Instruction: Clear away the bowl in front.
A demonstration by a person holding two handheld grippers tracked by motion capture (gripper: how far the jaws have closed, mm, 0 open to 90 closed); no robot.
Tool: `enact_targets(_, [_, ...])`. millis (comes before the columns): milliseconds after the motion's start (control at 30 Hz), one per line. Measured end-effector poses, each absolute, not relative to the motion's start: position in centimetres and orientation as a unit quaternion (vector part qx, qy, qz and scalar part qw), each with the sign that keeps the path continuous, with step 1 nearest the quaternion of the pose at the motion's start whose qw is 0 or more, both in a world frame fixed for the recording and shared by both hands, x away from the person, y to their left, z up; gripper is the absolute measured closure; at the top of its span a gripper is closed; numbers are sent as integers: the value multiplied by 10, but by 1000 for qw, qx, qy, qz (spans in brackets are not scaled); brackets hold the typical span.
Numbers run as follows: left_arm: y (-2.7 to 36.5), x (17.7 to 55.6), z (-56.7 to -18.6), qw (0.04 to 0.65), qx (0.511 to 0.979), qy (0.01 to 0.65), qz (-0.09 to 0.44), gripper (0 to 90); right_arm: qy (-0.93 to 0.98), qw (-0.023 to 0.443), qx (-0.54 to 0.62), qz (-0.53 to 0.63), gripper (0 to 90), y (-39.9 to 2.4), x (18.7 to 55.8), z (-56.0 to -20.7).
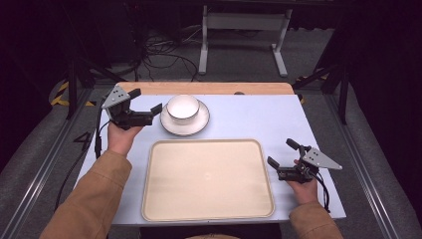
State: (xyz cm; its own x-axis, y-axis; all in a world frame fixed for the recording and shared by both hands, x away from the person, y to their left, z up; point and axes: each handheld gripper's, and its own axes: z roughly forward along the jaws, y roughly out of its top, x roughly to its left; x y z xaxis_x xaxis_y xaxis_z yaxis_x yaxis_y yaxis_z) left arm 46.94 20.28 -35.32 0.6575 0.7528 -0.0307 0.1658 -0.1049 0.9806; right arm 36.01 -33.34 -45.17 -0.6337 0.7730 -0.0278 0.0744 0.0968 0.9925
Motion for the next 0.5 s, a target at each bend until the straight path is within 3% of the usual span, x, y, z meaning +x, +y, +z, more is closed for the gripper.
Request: enact_targets(500, [192,494,-350,579,699,334,253,3,681,288,312,596,0,-333,360,-452])
